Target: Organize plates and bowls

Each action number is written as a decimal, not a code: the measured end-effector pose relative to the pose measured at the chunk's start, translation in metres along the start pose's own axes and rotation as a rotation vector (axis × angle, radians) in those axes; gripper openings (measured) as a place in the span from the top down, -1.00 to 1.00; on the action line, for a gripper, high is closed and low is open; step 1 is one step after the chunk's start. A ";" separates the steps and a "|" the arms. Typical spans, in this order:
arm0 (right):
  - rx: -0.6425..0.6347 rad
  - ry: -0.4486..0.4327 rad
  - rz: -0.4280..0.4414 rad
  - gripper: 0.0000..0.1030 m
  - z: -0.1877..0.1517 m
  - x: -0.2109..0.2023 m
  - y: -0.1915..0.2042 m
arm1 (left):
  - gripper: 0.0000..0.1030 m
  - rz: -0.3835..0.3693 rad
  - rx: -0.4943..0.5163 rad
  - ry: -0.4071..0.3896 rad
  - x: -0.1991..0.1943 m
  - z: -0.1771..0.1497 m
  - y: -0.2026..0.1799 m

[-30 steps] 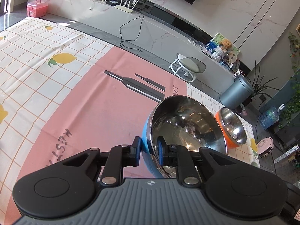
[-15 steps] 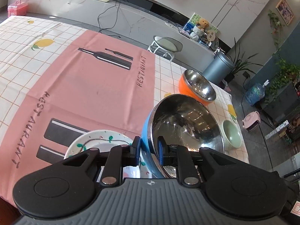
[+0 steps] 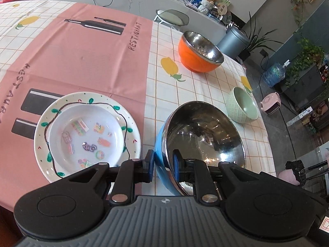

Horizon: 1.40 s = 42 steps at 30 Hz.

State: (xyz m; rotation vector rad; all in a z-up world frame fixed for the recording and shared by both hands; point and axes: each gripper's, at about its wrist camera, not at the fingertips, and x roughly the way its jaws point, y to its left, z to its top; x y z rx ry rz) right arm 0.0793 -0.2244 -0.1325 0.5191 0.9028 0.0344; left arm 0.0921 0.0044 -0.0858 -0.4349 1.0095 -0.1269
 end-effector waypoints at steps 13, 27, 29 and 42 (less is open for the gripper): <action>0.028 0.019 -0.033 0.80 -0.003 0.010 -0.012 | 0.60 -0.010 0.006 0.037 0.013 -0.009 -0.001; 0.044 0.012 -0.033 0.72 -0.002 0.009 -0.013 | 0.59 -0.025 0.025 0.031 0.014 -0.008 -0.004; 0.056 0.013 -0.028 0.67 -0.003 0.008 -0.013 | 0.58 -0.027 0.018 0.036 0.013 -0.008 -0.004; 0.034 -0.036 -0.018 0.03 0.007 -0.006 -0.009 | -0.11 -0.050 0.077 -0.077 -0.014 0.011 -0.013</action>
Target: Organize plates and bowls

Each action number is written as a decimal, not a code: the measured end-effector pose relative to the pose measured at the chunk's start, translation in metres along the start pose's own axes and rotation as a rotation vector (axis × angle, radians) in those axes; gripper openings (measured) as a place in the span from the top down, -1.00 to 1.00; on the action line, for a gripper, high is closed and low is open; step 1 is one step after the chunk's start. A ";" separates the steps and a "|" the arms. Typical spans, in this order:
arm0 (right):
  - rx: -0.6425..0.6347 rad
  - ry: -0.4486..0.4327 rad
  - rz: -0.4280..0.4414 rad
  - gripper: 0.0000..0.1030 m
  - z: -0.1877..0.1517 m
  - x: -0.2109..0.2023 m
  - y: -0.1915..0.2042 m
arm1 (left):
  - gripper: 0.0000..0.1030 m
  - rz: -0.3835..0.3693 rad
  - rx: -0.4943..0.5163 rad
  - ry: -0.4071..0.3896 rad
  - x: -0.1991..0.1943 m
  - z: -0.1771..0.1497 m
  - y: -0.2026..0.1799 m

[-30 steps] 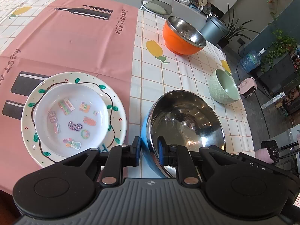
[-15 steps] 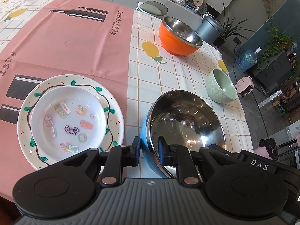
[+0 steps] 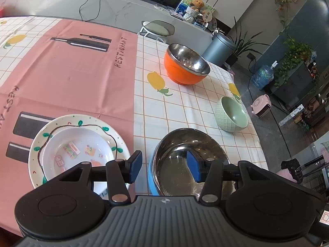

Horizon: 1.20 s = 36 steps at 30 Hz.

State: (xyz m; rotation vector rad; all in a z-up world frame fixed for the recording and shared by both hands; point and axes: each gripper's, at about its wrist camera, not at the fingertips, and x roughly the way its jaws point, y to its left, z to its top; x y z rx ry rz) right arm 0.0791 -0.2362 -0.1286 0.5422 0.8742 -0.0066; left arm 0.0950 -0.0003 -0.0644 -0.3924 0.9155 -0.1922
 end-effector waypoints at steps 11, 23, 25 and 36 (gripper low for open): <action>-0.071 -0.075 0.006 -0.24 0.041 -0.012 0.015 | -0.11 -0.004 0.050 -0.025 -0.004 0.040 -0.010; -0.114 -0.135 0.009 -0.39 0.087 -0.005 0.039 | -0.24 -0.025 0.049 -0.060 0.007 0.084 -0.022; -0.122 -0.144 0.008 -0.39 0.093 -0.001 0.043 | -0.25 -0.027 0.039 -0.060 0.012 0.090 -0.023; -0.117 -0.126 -0.029 -0.40 0.125 0.042 0.050 | -0.25 -0.043 -0.020 -0.026 0.052 0.124 -0.021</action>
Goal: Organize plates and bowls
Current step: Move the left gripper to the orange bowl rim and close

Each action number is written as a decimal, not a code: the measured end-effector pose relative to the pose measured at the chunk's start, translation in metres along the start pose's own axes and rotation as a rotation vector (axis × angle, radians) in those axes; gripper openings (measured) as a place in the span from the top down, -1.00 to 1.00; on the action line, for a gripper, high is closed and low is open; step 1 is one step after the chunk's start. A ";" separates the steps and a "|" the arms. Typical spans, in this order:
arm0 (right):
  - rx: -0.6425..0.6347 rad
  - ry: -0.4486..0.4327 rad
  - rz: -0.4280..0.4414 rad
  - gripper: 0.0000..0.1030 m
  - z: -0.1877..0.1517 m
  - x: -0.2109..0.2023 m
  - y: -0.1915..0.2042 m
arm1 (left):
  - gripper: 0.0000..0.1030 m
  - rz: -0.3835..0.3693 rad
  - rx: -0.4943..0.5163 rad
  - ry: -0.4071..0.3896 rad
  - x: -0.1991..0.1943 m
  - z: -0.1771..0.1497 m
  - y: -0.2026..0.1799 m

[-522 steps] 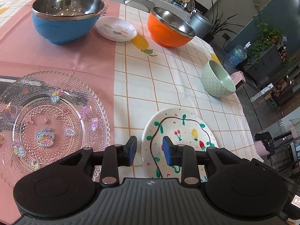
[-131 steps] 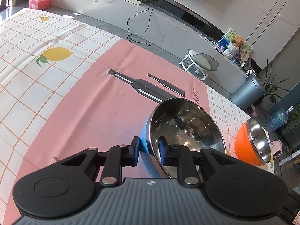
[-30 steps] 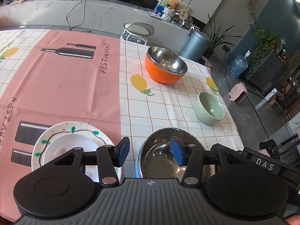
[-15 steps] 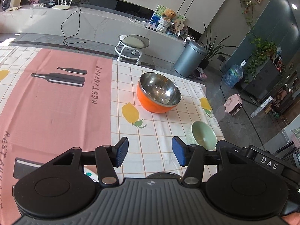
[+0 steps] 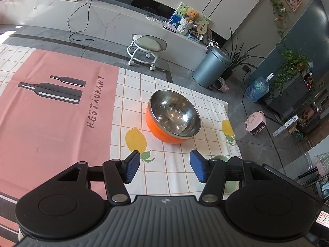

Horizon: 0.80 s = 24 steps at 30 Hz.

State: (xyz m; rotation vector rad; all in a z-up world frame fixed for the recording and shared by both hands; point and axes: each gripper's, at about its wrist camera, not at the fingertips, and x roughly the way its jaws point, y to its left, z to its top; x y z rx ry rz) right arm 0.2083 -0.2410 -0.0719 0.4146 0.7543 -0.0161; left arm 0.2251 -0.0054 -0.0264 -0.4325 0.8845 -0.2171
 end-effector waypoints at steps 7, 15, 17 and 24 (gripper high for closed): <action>0.048 0.037 -0.013 -0.37 0.016 0.036 -0.007 | -0.25 0.001 -0.039 0.026 0.034 0.014 0.006; 0.090 0.097 -0.010 -0.18 0.031 0.081 -0.009 | -0.20 0.047 -0.125 0.037 0.073 0.031 0.021; 0.091 0.115 -0.005 -0.16 0.033 0.093 -0.007 | -0.20 0.039 -0.138 0.038 0.082 0.036 0.023; 0.118 0.159 0.002 0.11 0.039 0.128 -0.001 | -0.15 0.067 -0.158 0.041 0.108 0.049 0.025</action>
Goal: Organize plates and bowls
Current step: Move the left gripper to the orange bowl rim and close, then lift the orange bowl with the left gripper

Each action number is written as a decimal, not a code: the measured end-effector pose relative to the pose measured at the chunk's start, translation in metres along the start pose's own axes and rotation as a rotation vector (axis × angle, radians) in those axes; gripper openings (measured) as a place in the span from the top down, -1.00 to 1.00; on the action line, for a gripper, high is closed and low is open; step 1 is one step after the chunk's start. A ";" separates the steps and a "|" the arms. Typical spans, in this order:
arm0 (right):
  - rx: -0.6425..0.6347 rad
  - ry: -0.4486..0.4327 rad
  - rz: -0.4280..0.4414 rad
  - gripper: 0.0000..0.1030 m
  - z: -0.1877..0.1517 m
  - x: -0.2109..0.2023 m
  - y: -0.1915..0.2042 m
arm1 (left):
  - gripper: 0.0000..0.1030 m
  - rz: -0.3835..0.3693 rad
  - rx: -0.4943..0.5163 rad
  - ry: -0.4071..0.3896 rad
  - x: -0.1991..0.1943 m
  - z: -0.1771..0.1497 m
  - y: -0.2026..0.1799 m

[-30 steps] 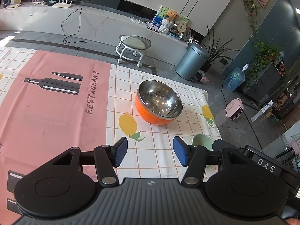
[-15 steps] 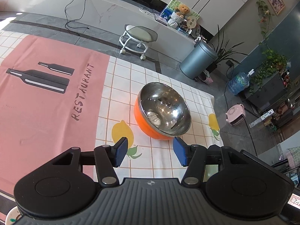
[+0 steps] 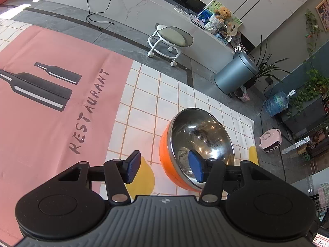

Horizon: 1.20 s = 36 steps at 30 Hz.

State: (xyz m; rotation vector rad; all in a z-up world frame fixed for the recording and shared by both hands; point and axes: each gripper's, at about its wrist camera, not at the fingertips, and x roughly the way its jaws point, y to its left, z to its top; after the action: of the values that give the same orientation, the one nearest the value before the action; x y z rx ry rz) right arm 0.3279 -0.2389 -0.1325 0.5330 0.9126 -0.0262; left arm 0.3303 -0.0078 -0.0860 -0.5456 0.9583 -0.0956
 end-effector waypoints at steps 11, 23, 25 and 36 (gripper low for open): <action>0.033 0.020 -0.011 0.54 0.006 0.028 -0.001 | 0.45 0.032 0.095 0.035 0.025 0.006 -0.015; 0.007 0.018 0.007 0.66 -0.004 0.009 0.005 | 0.67 0.044 0.130 0.018 -0.013 -0.009 -0.016; 0.001 0.019 0.016 0.67 -0.010 -0.001 0.007 | 0.67 0.048 0.132 0.007 -0.025 -0.013 -0.016; -0.017 -0.015 0.071 0.67 -0.049 -0.066 0.016 | 0.67 0.042 0.133 -0.041 -0.093 -0.038 -0.012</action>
State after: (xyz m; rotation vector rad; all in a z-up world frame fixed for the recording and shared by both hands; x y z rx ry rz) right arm 0.2547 -0.2165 -0.1001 0.5486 0.8777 0.0413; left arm 0.2479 -0.0041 -0.0280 -0.4034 0.9159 -0.1091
